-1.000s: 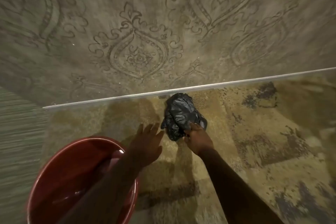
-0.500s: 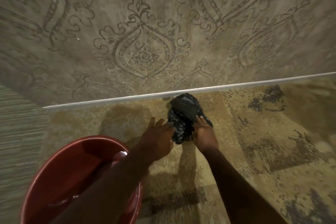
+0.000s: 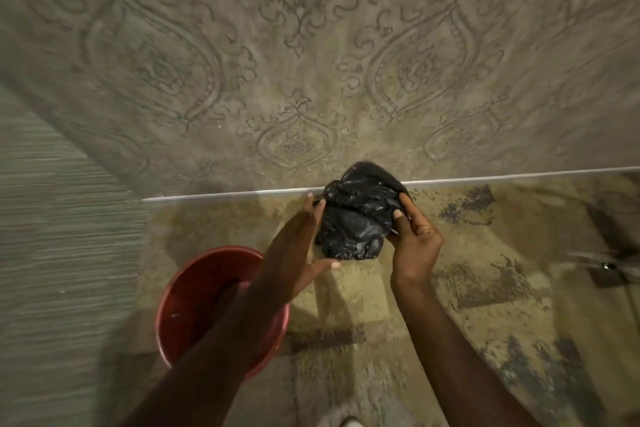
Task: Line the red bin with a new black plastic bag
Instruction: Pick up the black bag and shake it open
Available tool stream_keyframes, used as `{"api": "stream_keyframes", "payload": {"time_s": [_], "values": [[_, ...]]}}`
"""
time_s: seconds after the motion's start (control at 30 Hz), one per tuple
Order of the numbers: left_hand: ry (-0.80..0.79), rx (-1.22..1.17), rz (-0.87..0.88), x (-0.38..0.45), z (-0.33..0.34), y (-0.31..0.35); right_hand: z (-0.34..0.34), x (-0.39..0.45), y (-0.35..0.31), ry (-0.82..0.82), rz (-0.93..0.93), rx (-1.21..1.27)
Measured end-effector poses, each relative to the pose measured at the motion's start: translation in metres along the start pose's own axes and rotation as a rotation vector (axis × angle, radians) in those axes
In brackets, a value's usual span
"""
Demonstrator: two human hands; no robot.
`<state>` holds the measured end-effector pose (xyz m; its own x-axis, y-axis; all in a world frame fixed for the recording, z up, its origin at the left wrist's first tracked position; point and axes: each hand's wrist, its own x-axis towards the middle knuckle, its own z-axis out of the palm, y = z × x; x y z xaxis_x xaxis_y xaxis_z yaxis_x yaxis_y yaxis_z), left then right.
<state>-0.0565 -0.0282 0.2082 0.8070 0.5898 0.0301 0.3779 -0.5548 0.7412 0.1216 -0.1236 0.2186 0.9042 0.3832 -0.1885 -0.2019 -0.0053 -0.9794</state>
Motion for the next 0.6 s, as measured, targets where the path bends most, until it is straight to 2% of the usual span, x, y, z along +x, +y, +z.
{"api": "stream_keyframes", "payload": {"time_s": [0.1,0.2,0.3,0.4,0.5,0.6], "values": [[0.105,-0.004,0.007,0.000,-0.032,0.029,0.006,-0.031,-0.035,-0.057,0.076,0.085],[0.127,-0.099,-0.065,-0.002,-0.062,0.044,0.008,-0.061,-0.050,-0.133,0.048,-0.034],[0.215,-0.020,-0.075,-0.011,-0.076,0.047,0.005,-0.083,-0.052,-0.209,0.012,-0.151],[0.209,-0.073,-0.163,-0.029,-0.090,0.039,-0.003,-0.099,-0.055,-0.294,-0.008,-0.213],[0.272,-0.224,-0.252,-0.047,-0.109,0.018,-0.011,-0.094,-0.060,-0.212,0.074,-0.258],[0.432,-0.360,-0.406,-0.060,-0.132,-0.007,-0.019,-0.072,-0.061,-0.024,0.297,-0.255]]}}
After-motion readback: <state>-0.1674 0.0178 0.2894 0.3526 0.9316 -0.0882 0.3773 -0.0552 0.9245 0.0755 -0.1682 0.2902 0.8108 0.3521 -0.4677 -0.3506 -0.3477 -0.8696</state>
